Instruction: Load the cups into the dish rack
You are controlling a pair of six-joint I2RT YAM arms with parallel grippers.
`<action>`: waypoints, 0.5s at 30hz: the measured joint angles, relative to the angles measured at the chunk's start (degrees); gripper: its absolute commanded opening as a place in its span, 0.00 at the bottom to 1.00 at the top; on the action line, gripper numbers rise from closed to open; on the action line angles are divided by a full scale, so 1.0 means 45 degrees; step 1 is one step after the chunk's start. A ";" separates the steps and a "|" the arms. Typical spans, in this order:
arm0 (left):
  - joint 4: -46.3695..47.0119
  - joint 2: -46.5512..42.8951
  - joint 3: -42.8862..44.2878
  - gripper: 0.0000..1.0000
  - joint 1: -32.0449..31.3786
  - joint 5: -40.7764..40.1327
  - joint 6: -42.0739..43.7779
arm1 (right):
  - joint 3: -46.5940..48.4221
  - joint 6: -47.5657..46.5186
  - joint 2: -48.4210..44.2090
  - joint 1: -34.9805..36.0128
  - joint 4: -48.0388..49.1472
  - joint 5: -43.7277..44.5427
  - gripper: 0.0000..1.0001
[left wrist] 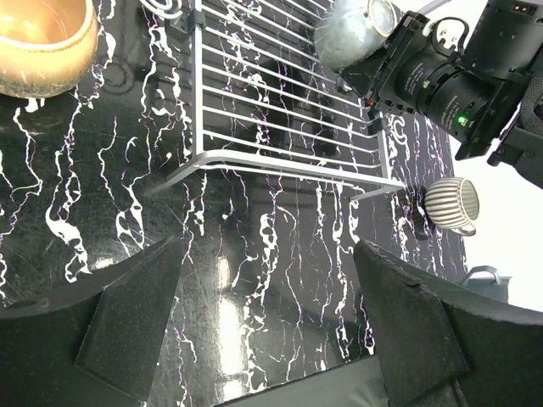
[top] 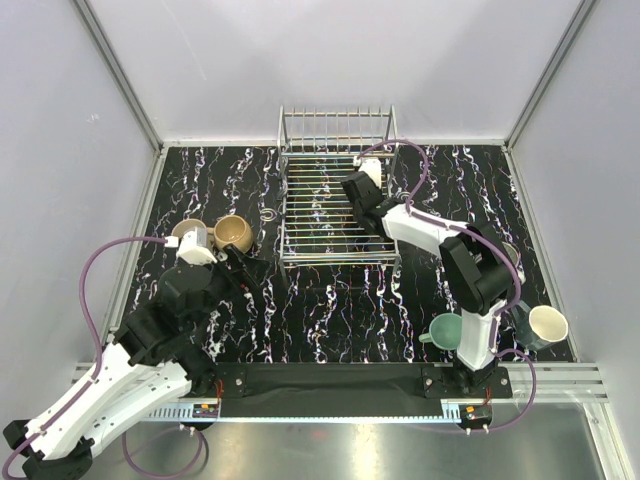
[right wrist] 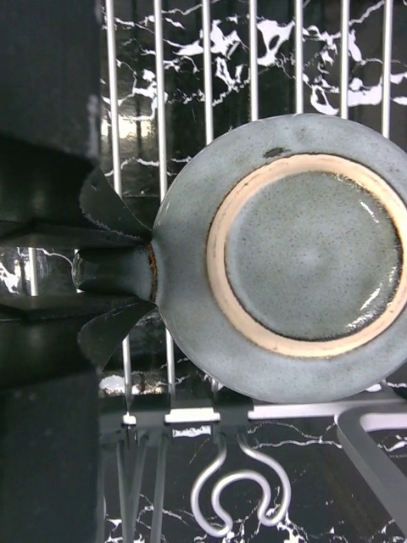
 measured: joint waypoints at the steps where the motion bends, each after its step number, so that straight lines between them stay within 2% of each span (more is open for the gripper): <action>1: -0.0005 0.0000 0.0005 0.88 0.0000 -0.0015 0.0024 | 0.0029 0.0000 0.0010 -0.0058 -0.0010 0.0000 0.00; 3: -0.0015 0.0000 0.0005 0.88 0.0000 -0.0034 0.0058 | 0.0160 0.0000 0.0029 -0.0146 -0.0083 0.0005 0.00; 6: -0.0015 0.0005 0.0010 0.88 0.0000 -0.0034 0.0083 | 0.0345 0.0015 0.0053 -0.0243 -0.0083 0.0005 0.06; 7: -0.0019 0.0005 0.0015 0.88 0.0000 -0.0029 0.0083 | 0.0389 0.0024 0.0058 -0.0257 -0.0083 0.0000 0.14; 9: -0.0039 0.0015 0.0068 0.88 0.0000 -0.0029 0.0083 | 0.0457 0.0053 0.0058 -0.0272 -0.0087 0.0000 0.19; 15: -0.0126 0.0015 0.0170 0.88 0.0000 -0.0029 0.0083 | 0.0617 0.0199 0.0262 -0.0287 -0.0253 -0.0019 0.22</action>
